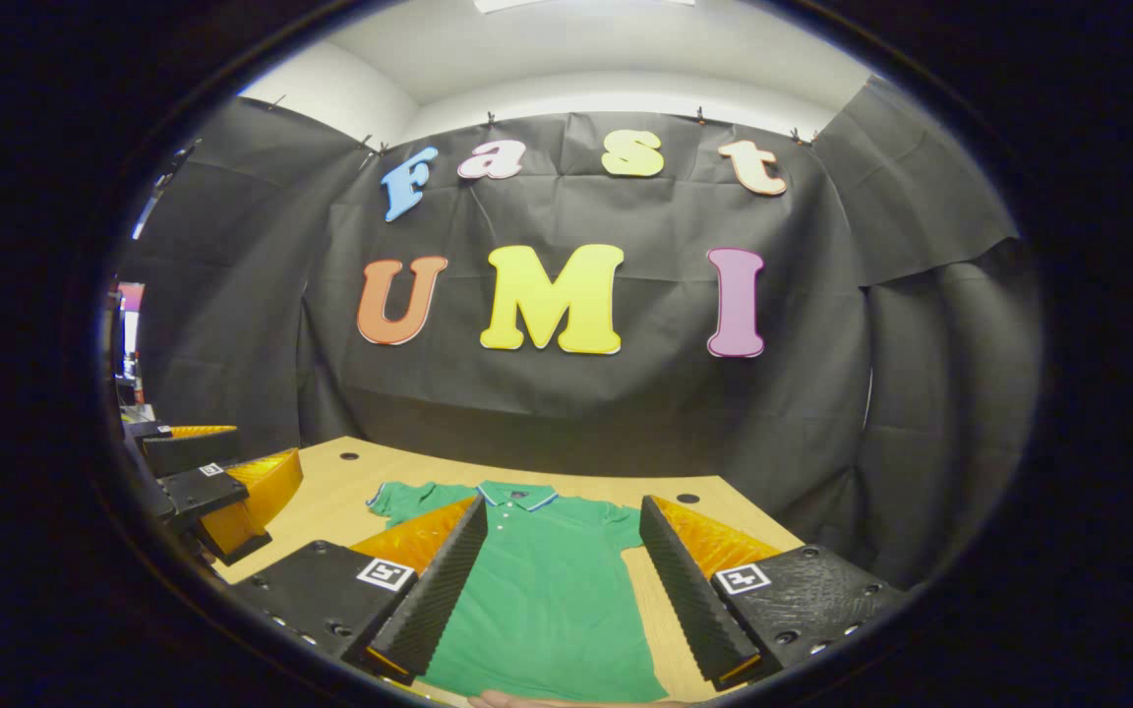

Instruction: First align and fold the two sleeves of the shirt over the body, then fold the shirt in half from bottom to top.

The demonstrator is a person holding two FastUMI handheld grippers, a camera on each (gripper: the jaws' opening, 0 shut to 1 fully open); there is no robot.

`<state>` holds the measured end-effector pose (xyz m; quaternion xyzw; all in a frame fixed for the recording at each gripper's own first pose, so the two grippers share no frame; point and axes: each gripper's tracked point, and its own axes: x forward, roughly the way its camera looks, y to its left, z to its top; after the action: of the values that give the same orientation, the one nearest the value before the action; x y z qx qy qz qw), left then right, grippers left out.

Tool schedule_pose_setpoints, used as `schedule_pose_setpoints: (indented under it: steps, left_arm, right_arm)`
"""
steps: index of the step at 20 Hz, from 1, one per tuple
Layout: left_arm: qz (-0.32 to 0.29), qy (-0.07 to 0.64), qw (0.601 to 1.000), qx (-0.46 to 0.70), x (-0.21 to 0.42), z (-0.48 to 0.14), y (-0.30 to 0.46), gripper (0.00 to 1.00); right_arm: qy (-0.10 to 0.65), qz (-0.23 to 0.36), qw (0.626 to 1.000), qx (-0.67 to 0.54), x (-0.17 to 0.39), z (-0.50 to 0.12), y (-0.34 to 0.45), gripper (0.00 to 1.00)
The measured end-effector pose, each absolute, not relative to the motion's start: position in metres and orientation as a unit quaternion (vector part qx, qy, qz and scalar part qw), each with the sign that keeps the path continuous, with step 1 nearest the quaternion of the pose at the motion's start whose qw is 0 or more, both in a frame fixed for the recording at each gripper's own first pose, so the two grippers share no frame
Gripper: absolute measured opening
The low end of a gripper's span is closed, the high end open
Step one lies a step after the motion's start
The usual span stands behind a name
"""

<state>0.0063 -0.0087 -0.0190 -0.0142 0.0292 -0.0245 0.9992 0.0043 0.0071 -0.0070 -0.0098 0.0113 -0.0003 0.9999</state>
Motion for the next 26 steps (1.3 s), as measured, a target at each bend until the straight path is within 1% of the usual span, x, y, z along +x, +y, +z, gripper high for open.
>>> schedule_pose_setpoints:
  steps: [3,4,5,6,10,12,13,14,17,20,21,22,24,26]
  left_arm:
    - [-0.028,0.046,0.998,-0.020,0.010,-0.031,-0.013,0.99]
    - [-0.030,0.049,0.998,-0.022,0.011,-0.032,-0.014,0.99]
    - [-0.031,0.051,0.998,-0.023,0.013,-0.033,-0.014,0.95]
    - [-0.030,0.053,0.998,-0.023,0.013,-0.034,-0.015,0.99]
    - [-0.029,0.057,0.998,-0.020,0.017,-0.040,-0.015,0.99]
    - [-0.029,0.063,0.997,-0.019,0.019,-0.044,-0.016,0.99]
    - [-0.028,0.064,0.997,-0.018,0.021,-0.045,-0.017,0.99]
    - [-0.026,0.065,0.997,-0.016,0.022,-0.048,-0.016,0.99]
    - [-0.021,0.072,0.997,-0.001,0.026,-0.058,-0.017,0.99]
    - [-0.024,0.089,0.996,-0.002,0.032,-0.072,-0.023,0.99]
    - [-0.017,0.094,0.995,0.003,0.037,-0.076,-0.023,1.00]
    - [-0.009,0.096,0.995,0.011,0.040,-0.079,-0.020,0.99]
    - [0.006,0.097,0.995,0.023,0.044,-0.083,-0.015,0.99]
    - [0.007,0.104,0.994,0.023,0.049,-0.092,-0.018,0.99]
  right_arm:
    - [0.016,-0.003,1.000,-0.008,0.008,-0.010,0.000,0.95]
    - [0.016,-0.009,1.000,-0.011,0.011,-0.010,-0.005,0.97]
    - [0.013,-0.014,1.000,-0.015,0.014,-0.011,-0.009,0.95]
    - [0.014,-0.017,1.000,-0.021,0.019,-0.012,-0.013,0.96]
    - [0.026,-0.048,0.998,-0.041,0.052,-0.011,-0.043,0.96]
    - [0.043,-0.063,0.997,-0.034,0.077,-0.013,-0.063,0.95]
    - [0.055,-0.059,0.996,-0.028,0.092,-0.015,-0.069,0.97]
    - [0.070,-0.053,0.996,-0.026,0.109,-0.020,-0.075,0.95]
    - [0.105,-0.056,0.993,-0.010,0.159,-0.036,-0.111,0.95]
    - [0.161,-0.043,0.986,0.020,0.208,-0.073,-0.135,0.95]
    - [0.176,-0.047,0.983,0.024,0.222,-0.085,-0.149,0.97]
    - [0.187,-0.051,0.981,0.028,0.236,-0.096,-0.161,0.94]
    - [0.209,-0.067,0.975,0.042,0.257,-0.116,-0.186,0.95]
    - [0.226,-0.074,0.969,0.071,0.275,-0.131,-0.203,0.95]
